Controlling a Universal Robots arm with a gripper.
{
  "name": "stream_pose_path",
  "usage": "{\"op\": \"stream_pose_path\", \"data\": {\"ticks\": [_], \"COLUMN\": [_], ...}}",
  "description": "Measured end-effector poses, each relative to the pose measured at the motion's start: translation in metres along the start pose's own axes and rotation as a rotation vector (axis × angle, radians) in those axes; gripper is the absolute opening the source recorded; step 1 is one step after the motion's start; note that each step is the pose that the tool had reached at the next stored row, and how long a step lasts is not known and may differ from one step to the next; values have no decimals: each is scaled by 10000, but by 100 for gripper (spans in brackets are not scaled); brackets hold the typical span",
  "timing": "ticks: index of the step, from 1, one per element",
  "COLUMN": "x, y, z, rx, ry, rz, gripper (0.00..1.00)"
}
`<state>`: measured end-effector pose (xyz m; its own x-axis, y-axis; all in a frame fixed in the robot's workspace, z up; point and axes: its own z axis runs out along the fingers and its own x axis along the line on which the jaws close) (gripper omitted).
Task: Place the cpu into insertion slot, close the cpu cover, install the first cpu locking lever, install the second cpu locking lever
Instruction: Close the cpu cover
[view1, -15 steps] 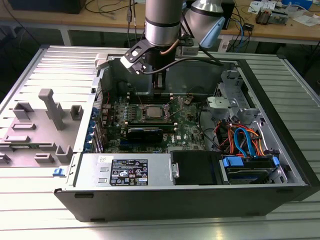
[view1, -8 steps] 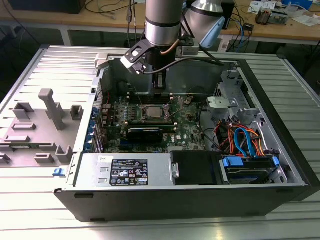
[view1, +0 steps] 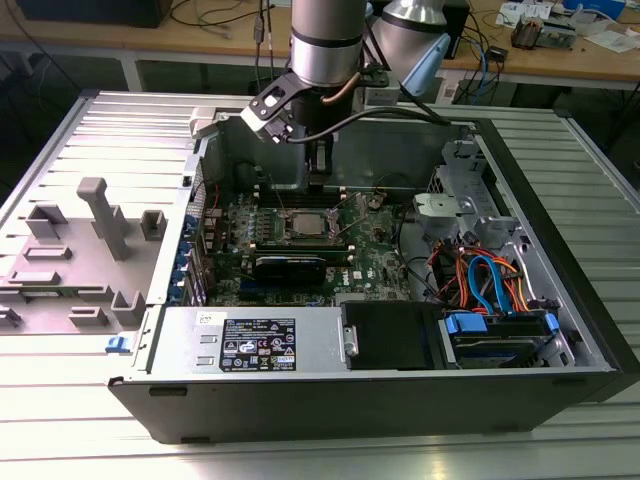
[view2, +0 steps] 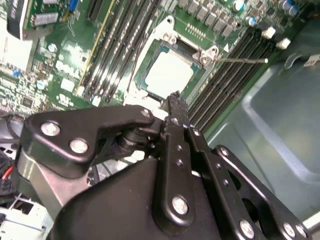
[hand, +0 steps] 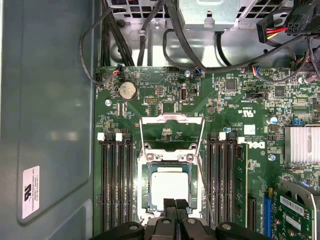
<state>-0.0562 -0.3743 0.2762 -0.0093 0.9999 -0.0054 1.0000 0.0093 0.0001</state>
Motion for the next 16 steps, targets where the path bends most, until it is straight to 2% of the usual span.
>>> {"op": "stream_pose_path", "data": {"ticks": [5,7,10,12,16], "x": [3,3,4,5,8], "y": [53,129,200,241,283], "z": [-1,0,-1,0,-1], "rx": [1,1,1,1,1], "ry": [-3,-2,-2,-1,-2], "rz": [2,2,1,1,2], "gripper": [11,11,11,11,11]}}
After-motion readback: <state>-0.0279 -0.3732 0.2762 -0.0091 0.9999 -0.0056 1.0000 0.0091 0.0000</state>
